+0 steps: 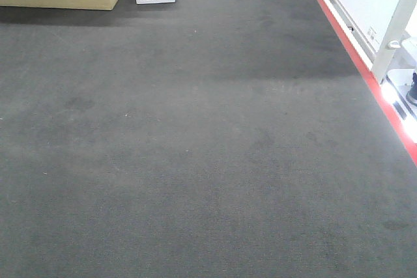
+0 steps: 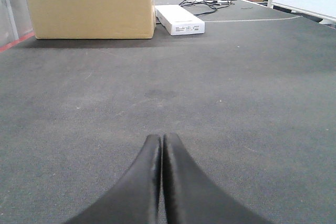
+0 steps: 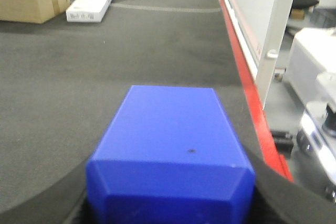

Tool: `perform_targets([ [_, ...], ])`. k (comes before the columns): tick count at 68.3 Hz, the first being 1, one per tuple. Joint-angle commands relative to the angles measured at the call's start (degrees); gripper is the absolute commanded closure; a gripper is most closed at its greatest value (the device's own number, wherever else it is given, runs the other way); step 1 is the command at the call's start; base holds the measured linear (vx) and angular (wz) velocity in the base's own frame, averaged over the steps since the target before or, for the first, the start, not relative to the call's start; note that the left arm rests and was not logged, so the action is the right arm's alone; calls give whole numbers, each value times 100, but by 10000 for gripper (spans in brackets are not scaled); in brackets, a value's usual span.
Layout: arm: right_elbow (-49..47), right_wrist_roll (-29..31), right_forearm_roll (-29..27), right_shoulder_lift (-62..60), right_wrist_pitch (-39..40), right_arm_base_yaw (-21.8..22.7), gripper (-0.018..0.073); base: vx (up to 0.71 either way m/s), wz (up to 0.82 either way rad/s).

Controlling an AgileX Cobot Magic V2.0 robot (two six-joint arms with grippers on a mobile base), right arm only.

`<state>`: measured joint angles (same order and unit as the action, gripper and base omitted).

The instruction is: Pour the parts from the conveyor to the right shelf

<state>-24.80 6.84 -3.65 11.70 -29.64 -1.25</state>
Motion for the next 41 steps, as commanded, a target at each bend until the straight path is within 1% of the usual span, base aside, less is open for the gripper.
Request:
perform_targets([
  [1, -83, 163, 33, -166, 391, 13, 565, 0, 0],
  [41, -83, 151, 14, -200, 334, 13, 565, 0, 0],
])
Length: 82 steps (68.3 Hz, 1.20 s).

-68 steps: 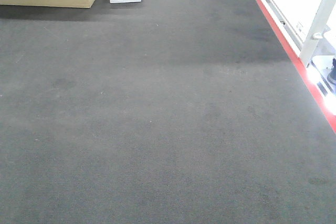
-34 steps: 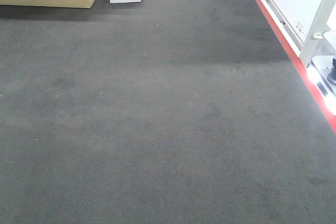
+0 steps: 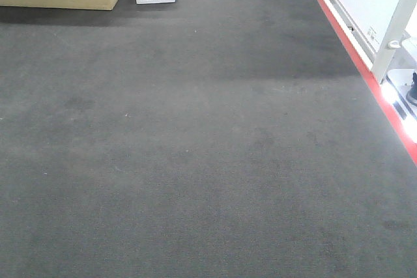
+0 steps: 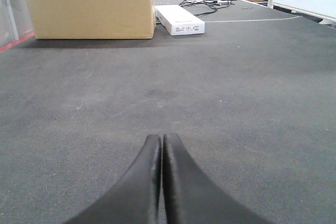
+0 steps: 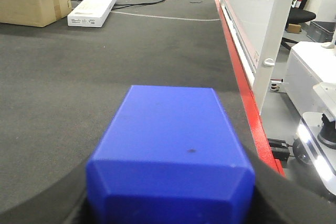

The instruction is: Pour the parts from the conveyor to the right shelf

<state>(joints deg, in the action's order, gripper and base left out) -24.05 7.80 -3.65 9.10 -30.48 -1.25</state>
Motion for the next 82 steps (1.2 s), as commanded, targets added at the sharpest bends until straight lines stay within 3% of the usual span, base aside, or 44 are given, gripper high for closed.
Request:
perform_targets([
  [1, -158, 55, 14, 60, 418, 13, 565, 0, 0],
  [82, -158, 55, 9, 60, 378, 13, 565, -3, -1],
])
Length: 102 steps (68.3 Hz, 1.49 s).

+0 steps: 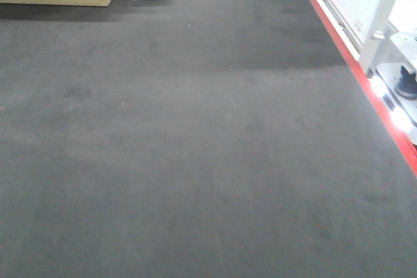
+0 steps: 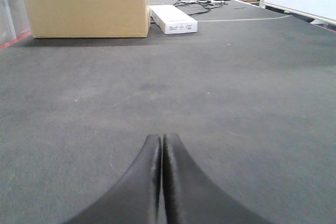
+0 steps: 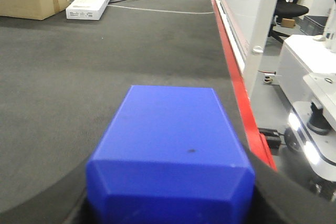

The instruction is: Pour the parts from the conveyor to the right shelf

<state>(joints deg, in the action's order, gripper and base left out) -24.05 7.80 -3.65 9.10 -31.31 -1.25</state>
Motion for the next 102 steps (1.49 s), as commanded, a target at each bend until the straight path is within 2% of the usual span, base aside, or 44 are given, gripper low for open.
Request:
perform_targets([
  [1, -158, 55, 9, 60, 461, 13, 565, -23, -11],
  [23, -158, 55, 9, 60, 461, 13, 565, -28, -30],
  [102, -158, 55, 15, 60, 467, 13, 565, -33, -64],
])
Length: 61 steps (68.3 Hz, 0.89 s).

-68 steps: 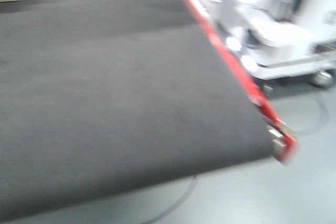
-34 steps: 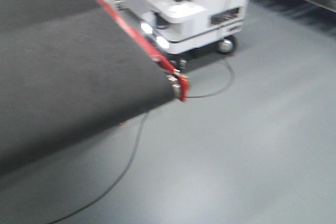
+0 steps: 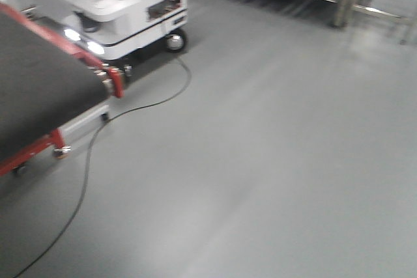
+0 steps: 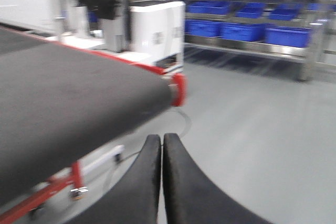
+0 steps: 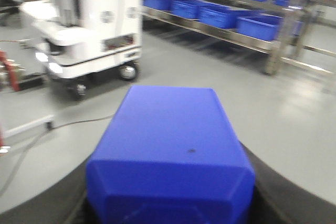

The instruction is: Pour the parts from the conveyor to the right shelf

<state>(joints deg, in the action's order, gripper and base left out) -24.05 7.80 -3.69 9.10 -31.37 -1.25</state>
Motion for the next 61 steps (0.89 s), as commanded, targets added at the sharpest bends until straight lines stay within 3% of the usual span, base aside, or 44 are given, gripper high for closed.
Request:
perform_targets([
  [1, -158, 55, 19, 60, 473, 13, 565, -25, -72],
  [61, -158, 55, 13, 60, 466, 13, 565, -17, -76],
])
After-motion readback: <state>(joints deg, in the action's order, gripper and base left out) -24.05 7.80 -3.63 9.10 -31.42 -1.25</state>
